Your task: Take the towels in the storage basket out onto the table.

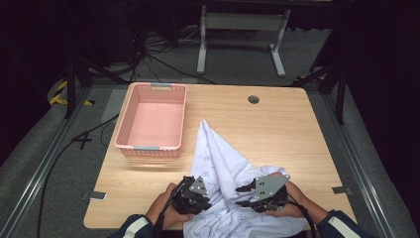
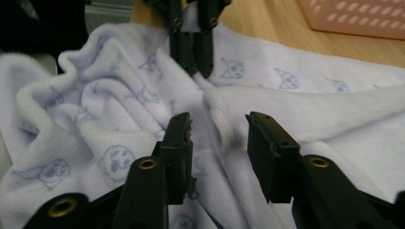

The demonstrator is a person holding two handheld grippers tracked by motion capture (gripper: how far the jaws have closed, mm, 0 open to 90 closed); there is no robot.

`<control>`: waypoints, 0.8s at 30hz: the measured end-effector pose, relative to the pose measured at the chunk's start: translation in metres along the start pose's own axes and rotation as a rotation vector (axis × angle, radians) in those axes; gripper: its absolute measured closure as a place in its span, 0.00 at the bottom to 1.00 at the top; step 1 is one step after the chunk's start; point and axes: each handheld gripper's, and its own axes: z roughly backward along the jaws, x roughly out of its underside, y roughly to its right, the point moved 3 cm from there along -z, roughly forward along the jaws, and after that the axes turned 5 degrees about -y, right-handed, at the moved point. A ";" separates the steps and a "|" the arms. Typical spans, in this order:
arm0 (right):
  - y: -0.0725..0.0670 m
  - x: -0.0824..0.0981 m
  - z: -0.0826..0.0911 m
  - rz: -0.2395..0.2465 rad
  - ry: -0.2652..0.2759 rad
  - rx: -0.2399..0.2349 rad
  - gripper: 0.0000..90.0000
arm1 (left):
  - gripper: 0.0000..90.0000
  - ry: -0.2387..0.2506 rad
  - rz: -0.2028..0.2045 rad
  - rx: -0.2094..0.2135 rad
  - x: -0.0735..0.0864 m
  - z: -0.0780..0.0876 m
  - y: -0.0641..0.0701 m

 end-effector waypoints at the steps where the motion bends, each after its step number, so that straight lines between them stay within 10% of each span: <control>1: 0.002 0.000 0.004 -0.015 0.014 0.011 0.66 | 0.86 0.000 0.002 0.001 0.000 0.000 -0.001; 5: 0.015 0.000 0.019 -0.079 0.053 0.050 0.71 | 0.86 0.000 -0.009 0.002 -0.001 -0.001 0.000; 13: 0.004 0.000 -0.010 -0.050 -0.043 -0.011 0.68 | 0.85 0.013 -0.002 0.021 -0.005 -0.004 0.001; 17: 0.010 -0.001 -0.013 -0.018 -0.073 0.090 0.95 | 0.85 0.012 -0.017 0.009 -0.006 -0.005 -0.001; 21: 0.034 0.006 0.005 -0.019 -0.098 0.246 0.97 | 0.86 0.017 -0.008 -0.003 -0.007 -0.005 -0.004; 24: 0.087 0.033 0.040 -0.107 -0.125 0.435 0.97 | 0.86 0.010 0.002 0.002 -0.006 -0.004 -0.007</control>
